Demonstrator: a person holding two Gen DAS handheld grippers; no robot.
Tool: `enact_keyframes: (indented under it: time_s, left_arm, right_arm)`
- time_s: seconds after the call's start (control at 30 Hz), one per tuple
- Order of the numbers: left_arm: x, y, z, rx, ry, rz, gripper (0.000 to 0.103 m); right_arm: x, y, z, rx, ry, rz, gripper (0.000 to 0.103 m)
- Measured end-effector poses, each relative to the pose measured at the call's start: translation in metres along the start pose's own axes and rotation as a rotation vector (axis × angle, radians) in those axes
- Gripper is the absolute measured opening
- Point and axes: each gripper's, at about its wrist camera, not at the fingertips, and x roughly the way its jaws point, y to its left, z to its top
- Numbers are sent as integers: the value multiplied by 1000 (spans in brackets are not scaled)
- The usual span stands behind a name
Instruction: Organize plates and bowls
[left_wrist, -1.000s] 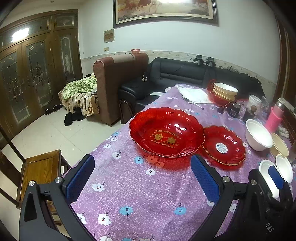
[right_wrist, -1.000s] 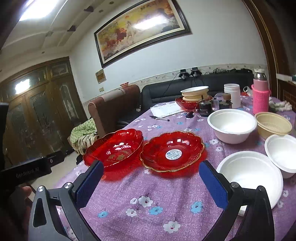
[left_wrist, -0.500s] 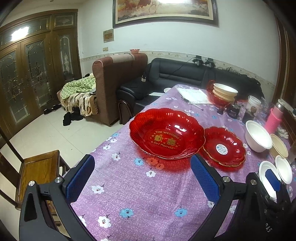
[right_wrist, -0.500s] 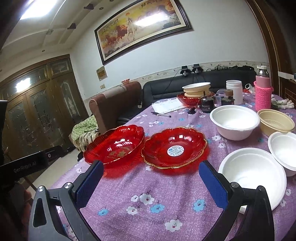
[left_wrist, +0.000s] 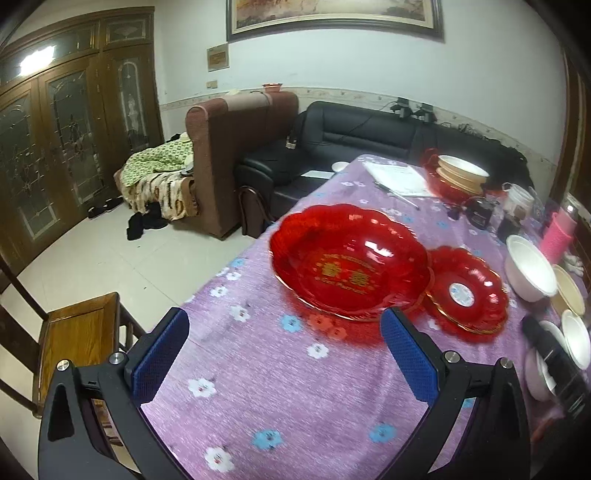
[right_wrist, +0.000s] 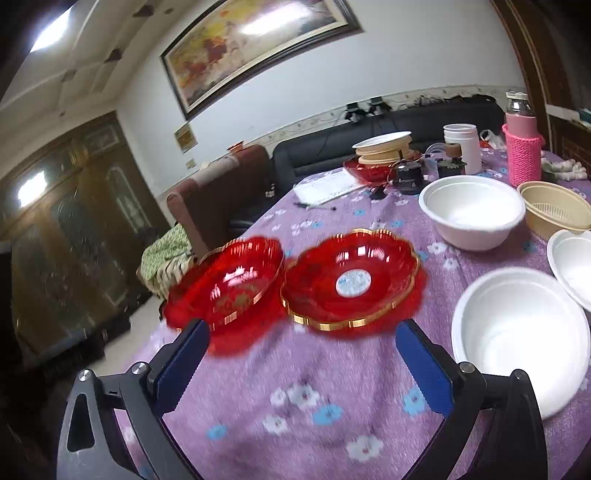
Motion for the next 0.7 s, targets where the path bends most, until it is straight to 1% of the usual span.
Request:
enact_keyframes:
  time_s: [0.07, 0.13, 0.2, 0.27, 0.33, 0.37, 0.5, 0.7]
  left_arm:
    - [6, 5, 4, -3, 4, 19, 103]
    - [12, 10, 7, -8, 8, 39, 103]
    - [21, 16, 11, -16, 22, 58, 103]
    - [30, 21, 14, -21, 35, 75, 103]
    - [40, 25, 15, -31, 51, 90, 103]
    - [45, 27, 16, -35, 63, 97, 103]
    - [64, 34, 16, -50, 109, 112, 103]
    - [84, 40, 17, -76, 161, 114, 103]
  right_arm:
    - [5, 4, 13, 38, -19, 3, 101]
    - [12, 10, 21, 60, -9, 15, 101]
    - [28, 20, 28, 87, 26, 37, 101]
    - [41, 26, 31, 109, 62, 51, 99]
    - [60, 34, 30, 139, 122, 69, 94]
    - [65, 36, 29, 145, 140, 70, 93]
    - [87, 39, 17, 192, 220, 94, 84]
    - [103, 32, 10, 238, 266, 106, 83]
